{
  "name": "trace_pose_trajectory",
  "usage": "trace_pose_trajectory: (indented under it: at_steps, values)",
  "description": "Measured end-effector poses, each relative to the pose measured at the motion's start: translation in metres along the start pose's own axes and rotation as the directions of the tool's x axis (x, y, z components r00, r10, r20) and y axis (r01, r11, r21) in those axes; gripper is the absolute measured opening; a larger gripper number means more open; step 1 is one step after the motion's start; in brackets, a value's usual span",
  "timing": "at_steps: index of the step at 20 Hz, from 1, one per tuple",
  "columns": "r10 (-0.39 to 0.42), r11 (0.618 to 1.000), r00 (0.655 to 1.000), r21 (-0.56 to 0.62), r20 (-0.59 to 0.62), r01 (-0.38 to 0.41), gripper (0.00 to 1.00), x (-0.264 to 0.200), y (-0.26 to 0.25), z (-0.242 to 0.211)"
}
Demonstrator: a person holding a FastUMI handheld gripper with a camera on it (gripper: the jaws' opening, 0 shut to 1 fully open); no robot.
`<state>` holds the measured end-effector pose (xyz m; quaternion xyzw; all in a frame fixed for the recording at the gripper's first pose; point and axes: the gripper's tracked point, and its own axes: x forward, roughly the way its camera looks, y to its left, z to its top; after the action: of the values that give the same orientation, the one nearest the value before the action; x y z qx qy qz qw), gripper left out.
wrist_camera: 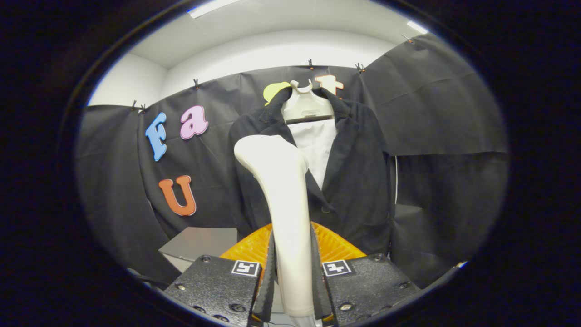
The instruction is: Iron the clothes twice with a garment steamer, once on the left side and once on the right side.
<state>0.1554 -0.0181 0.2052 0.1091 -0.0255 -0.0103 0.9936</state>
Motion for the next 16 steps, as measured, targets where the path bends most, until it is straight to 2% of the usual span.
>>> trace_pose_trajectory:
  at_steps: [9, 16]
  values:
    - [-0.067, 0.997, 0.998, -0.037, 0.001, 0.067, 0.37, 0.057, -0.010, 0.003]
    - [-0.102, 0.991, 0.995, -0.087, -0.007, 0.101, 0.37, 0.075, -0.010, -0.009]
